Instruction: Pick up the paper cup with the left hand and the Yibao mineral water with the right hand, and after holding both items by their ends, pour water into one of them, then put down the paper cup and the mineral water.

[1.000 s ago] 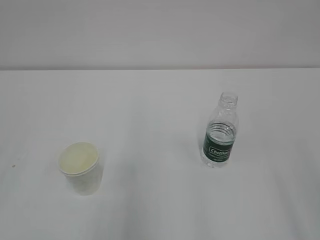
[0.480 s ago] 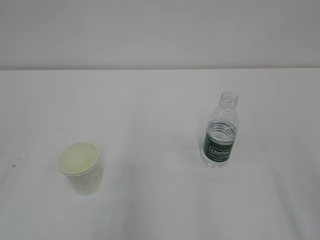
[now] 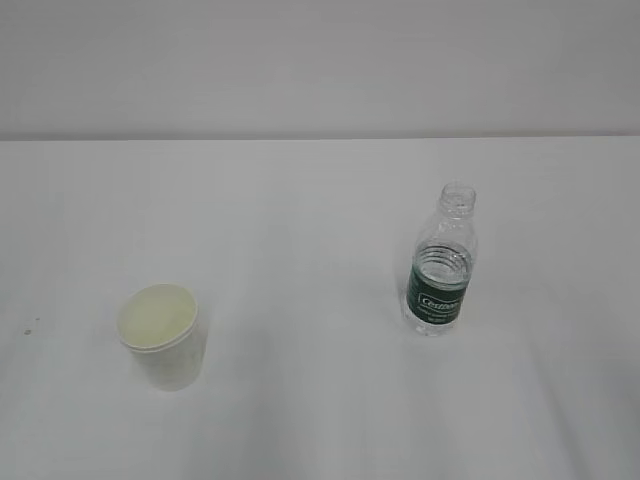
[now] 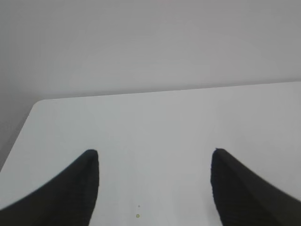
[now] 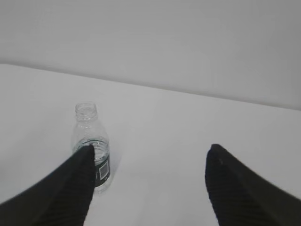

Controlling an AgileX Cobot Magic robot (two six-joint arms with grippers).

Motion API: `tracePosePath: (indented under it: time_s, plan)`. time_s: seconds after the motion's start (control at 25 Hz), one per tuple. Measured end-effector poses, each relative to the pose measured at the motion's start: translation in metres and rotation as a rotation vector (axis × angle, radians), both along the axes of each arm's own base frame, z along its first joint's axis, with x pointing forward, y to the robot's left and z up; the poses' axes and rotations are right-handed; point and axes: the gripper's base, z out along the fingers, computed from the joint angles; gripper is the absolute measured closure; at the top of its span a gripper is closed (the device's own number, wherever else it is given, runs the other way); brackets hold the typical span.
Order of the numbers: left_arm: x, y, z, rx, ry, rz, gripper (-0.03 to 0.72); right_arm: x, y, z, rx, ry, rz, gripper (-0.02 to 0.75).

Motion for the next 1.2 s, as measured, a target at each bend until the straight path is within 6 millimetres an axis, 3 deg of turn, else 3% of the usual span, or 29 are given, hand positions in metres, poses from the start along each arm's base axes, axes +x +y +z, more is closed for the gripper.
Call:
tracePosePath:
  time_s: [0.52, 1.2]
  plan:
    - [0.003, 0.0, 0.002, 0.002, -0.017, 0.004, 0.158, 0.045, 0.01, -0.021, 0.037, 0.237, 0.049, 0.186]
    - [0.004, 0.001, 0.004, 0.004, -0.048, 0.008, 0.159, 0.053, -0.008, -0.036, 0.088, -0.096, -0.164, 0.186]
